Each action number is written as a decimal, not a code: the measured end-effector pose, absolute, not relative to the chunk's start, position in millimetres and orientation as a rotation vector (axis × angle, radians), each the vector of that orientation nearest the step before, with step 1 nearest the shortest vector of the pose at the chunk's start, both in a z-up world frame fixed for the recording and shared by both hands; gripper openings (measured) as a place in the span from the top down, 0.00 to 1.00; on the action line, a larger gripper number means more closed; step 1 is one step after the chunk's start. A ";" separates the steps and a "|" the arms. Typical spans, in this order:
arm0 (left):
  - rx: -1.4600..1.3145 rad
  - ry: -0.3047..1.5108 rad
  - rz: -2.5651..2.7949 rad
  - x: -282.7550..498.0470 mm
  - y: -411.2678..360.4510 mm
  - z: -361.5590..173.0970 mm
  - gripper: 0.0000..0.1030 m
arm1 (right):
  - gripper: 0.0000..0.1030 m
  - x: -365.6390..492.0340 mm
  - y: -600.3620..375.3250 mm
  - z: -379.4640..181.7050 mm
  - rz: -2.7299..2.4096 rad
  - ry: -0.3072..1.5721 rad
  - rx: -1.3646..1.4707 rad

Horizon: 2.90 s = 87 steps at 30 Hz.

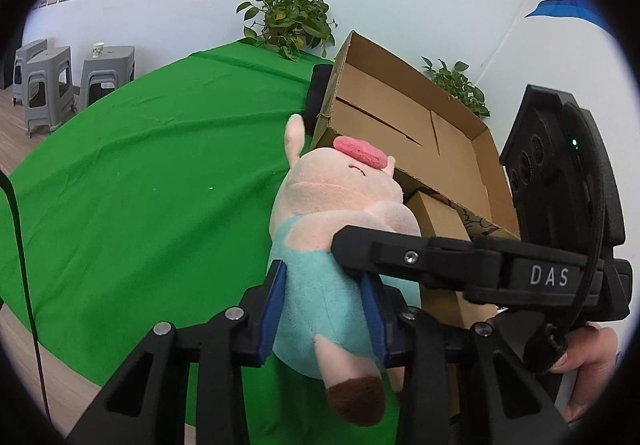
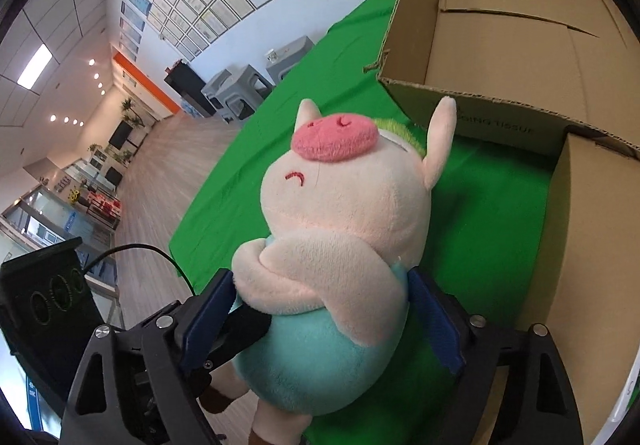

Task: Organize objects
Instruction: 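Grasp the plush pig with the left tool and lift it, then carry the plush pig into the cardboard tray and release it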

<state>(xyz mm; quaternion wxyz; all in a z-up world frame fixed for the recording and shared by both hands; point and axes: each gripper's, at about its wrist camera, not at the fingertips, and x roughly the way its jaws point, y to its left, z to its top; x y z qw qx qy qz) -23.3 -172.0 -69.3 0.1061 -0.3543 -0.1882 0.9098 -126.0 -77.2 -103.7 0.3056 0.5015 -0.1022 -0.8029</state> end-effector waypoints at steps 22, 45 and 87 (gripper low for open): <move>-0.860 -0.339 2.758 -20.9 -144.9 -26.9 0.71 | 0.32 -130.1 -80.5 -64.1 -2.224 -0.338 1.078; -0.580 -0.047 2.709 -160.3 -75.9 61.2 0.71 | 0.33 -215.3 47.1 121.8 -2.431 -0.347 0.802; -1.101 -0.400 2.559 -206.2 -127.3 -56.6 0.45 | 0.29 -312.6 -14.8 -63.9 -2.232 -0.417 1.205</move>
